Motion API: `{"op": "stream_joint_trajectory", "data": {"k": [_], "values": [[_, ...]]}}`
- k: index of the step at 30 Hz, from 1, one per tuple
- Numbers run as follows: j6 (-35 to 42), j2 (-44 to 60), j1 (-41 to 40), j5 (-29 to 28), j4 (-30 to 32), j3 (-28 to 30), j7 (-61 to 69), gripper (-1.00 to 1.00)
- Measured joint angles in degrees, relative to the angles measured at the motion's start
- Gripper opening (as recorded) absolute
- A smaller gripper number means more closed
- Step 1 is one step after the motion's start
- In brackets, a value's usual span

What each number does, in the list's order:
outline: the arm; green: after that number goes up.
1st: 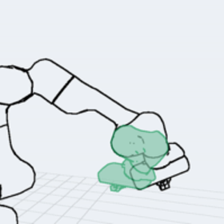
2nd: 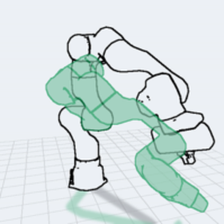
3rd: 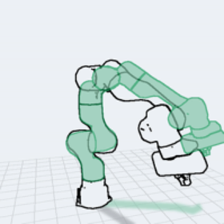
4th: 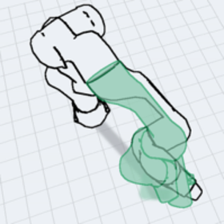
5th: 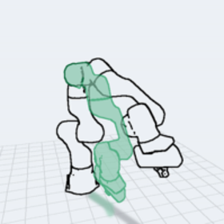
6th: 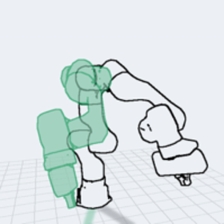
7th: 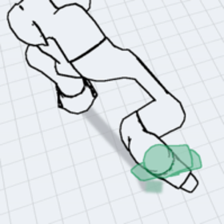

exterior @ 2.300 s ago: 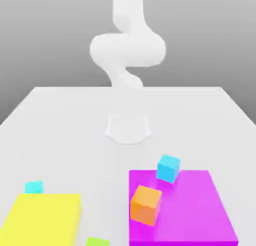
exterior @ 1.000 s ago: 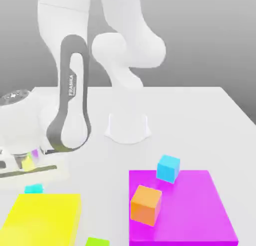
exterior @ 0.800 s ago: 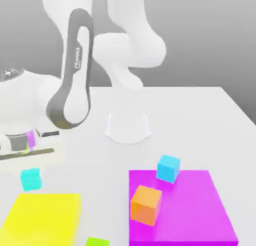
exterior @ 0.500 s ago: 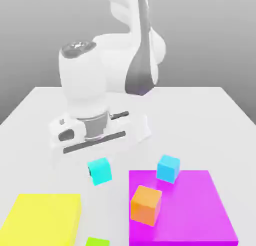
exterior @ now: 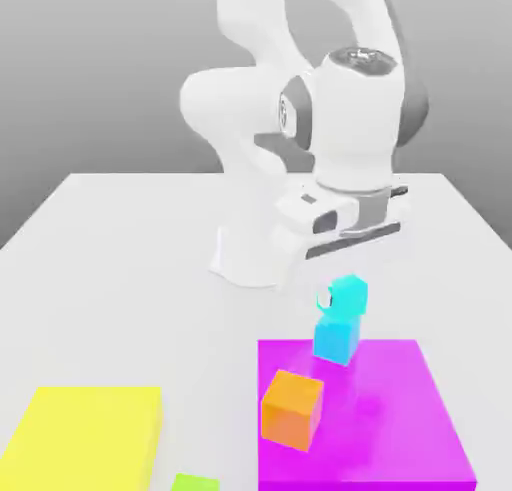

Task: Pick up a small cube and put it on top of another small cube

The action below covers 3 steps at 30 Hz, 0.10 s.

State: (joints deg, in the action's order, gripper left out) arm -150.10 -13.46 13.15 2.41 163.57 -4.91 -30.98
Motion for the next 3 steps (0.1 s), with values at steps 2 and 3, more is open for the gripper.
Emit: {"op": "stream_joint_trajectory", "data": {"k": [2,3], "values": [[0.00,0.00,0.00,0.00,0.00,0.00,0.00,1.00],[0.00,0.00,0.00,0.00,0.00,0.00,0.00,1.00]]}}
